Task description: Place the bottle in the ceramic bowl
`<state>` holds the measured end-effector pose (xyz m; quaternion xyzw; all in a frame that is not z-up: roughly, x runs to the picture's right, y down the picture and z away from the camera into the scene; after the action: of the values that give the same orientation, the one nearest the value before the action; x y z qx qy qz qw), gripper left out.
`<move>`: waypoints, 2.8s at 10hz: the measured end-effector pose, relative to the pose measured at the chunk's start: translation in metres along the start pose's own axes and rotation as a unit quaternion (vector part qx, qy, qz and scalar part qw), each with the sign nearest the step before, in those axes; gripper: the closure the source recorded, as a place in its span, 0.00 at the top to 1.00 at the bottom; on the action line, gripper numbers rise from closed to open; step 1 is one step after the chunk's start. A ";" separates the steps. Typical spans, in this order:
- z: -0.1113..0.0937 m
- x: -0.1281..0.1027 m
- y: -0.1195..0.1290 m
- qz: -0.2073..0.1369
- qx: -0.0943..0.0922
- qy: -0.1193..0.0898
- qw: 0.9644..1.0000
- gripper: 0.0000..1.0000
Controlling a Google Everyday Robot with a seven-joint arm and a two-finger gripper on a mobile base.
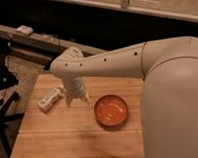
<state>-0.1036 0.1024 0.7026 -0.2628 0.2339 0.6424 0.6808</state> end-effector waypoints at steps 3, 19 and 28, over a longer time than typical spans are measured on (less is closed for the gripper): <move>0.001 -0.001 -0.001 0.000 0.001 0.000 1.000 0.65; 0.077 -0.145 0.157 -0.081 0.006 -0.054 0.995 0.65; 0.122 -0.172 0.217 -0.105 0.026 -0.026 0.994 0.65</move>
<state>-0.3337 0.0617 0.8948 -0.2511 0.2039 0.5679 0.7569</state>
